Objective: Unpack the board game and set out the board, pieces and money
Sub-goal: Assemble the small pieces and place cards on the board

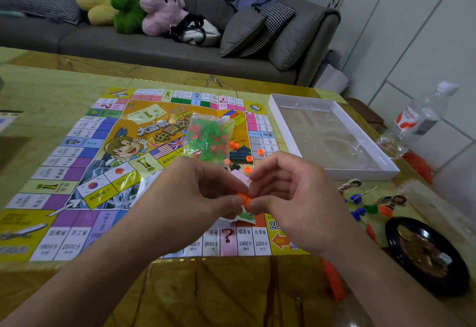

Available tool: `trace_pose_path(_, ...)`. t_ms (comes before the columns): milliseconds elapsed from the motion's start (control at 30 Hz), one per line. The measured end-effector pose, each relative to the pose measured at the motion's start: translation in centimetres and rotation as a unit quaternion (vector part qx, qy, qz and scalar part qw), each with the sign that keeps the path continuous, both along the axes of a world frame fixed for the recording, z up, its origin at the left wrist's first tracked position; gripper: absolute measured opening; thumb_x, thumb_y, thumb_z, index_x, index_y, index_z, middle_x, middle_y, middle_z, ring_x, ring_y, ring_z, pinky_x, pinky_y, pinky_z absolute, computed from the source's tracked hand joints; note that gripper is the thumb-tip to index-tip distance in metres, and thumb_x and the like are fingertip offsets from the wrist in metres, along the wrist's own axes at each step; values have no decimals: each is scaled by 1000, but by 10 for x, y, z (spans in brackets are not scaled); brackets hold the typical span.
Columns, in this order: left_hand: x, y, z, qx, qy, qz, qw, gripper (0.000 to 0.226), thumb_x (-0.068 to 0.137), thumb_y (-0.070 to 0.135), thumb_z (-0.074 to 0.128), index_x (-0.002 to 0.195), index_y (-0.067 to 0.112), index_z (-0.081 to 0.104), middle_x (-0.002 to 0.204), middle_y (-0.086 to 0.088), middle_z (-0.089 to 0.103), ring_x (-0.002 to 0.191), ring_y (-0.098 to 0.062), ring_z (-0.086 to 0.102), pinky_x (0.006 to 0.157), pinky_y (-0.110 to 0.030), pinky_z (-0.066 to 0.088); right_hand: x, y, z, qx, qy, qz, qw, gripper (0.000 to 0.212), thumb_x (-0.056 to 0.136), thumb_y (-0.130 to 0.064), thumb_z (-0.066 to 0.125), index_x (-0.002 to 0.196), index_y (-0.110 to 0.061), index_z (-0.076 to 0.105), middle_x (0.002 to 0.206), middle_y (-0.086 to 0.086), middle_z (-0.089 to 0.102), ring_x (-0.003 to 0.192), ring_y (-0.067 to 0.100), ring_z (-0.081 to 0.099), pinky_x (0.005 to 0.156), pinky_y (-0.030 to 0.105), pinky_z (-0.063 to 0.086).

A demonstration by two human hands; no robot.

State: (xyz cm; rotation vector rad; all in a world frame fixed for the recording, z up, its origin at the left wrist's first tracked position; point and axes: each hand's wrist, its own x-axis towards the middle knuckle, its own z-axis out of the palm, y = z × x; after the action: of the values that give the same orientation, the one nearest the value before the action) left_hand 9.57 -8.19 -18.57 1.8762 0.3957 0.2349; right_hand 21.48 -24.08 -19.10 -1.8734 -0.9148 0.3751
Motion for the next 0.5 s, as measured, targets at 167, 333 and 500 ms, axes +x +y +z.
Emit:
trace_pose_path(167,0,0,1,-28,10,-8,1000,15,85,4,80,94,16,81,76,3,80,72,-12,78,69,-18,61,-1,-1,0,14,1,1,1000,42,79,16,80,95,-20,66,83,2,73,79,20,78,72,38,66)
trace_pose_path(333,0,-1,0,-86,6,-10,996,14,85,1,78,96,10,80,78,-3,81,75,-18,80,72,-25,64,0,-2,-2,28,30,-5,999,47,79,21,75,90,-22,63,78,7,69,72,25,78,71,46,66)
trace_pose_path(500,3,-5,-8,-204,-7,8,979,11,90,-3,71,98,3,77,88,-16,80,85,-29,79,77,-35,65,7,-1,-1,37,18,-19,999,32,80,11,82,91,-15,68,80,7,70,77,25,77,71,40,66)
